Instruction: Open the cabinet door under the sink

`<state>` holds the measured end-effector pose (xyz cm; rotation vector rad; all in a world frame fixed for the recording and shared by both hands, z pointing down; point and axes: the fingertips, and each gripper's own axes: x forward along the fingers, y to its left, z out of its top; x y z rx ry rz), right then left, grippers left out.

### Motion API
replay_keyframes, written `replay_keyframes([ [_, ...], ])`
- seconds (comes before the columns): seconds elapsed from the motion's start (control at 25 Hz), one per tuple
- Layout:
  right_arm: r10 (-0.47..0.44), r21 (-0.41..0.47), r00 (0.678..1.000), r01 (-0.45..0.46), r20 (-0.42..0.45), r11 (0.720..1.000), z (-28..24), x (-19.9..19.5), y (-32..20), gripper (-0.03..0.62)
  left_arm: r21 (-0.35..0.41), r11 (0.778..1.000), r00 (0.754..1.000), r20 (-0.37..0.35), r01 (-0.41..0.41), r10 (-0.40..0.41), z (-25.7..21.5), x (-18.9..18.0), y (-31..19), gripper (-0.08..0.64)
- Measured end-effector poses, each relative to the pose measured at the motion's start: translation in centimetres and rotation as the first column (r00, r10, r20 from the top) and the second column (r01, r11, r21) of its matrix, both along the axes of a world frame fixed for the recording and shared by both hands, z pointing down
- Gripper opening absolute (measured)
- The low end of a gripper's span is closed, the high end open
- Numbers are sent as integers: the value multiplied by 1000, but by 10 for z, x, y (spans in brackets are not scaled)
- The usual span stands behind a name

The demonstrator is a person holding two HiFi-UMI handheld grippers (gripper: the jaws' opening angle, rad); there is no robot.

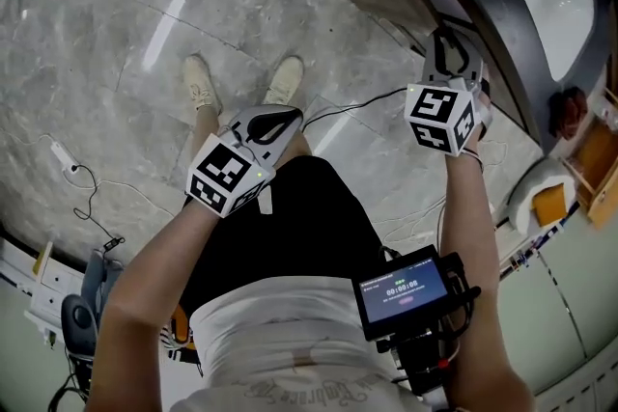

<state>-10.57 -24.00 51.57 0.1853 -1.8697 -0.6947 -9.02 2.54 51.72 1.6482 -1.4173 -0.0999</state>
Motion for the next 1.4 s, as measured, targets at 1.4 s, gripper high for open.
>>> replay_keyframes([
  [1.4,323,-605,928,-368,-188,706,-9,-11,193,69,-9,999,998,48,38,-37,-17,-81,147,9],
])
